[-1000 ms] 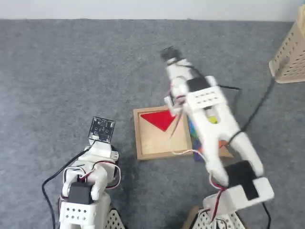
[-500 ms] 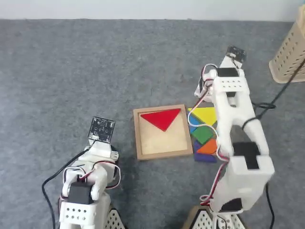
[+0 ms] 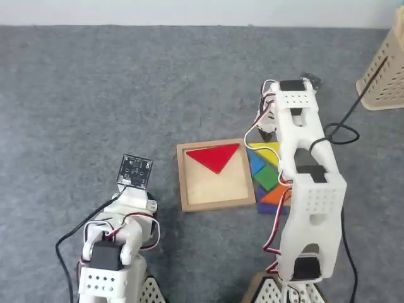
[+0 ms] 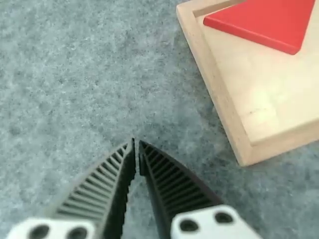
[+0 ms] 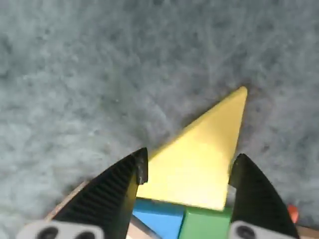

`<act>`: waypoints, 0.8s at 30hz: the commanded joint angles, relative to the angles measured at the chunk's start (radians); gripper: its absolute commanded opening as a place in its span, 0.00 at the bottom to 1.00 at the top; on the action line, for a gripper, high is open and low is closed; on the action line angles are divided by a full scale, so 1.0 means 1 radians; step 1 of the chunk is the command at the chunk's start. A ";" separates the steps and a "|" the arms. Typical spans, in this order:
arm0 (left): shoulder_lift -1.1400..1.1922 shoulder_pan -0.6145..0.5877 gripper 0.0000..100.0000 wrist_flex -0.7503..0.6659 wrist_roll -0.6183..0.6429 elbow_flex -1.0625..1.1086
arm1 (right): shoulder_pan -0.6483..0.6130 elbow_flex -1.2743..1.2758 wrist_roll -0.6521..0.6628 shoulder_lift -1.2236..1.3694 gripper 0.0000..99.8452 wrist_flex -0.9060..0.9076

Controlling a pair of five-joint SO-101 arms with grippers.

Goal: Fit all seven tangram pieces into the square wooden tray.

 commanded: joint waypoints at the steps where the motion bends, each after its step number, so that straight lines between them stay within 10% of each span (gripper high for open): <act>1: -0.020 -0.006 0.01 0.006 0.006 -0.018 | 0.001 -0.074 -0.031 0.015 0.27 0.022; 13: -0.020 -0.006 0.01 0.006 0.006 -0.018 | 0.102 -0.118 0.166 0.044 0.16 0.015; 24: -0.020 -0.006 0.01 0.006 0.006 -0.018 | 0.154 -0.316 0.744 0.048 0.02 0.028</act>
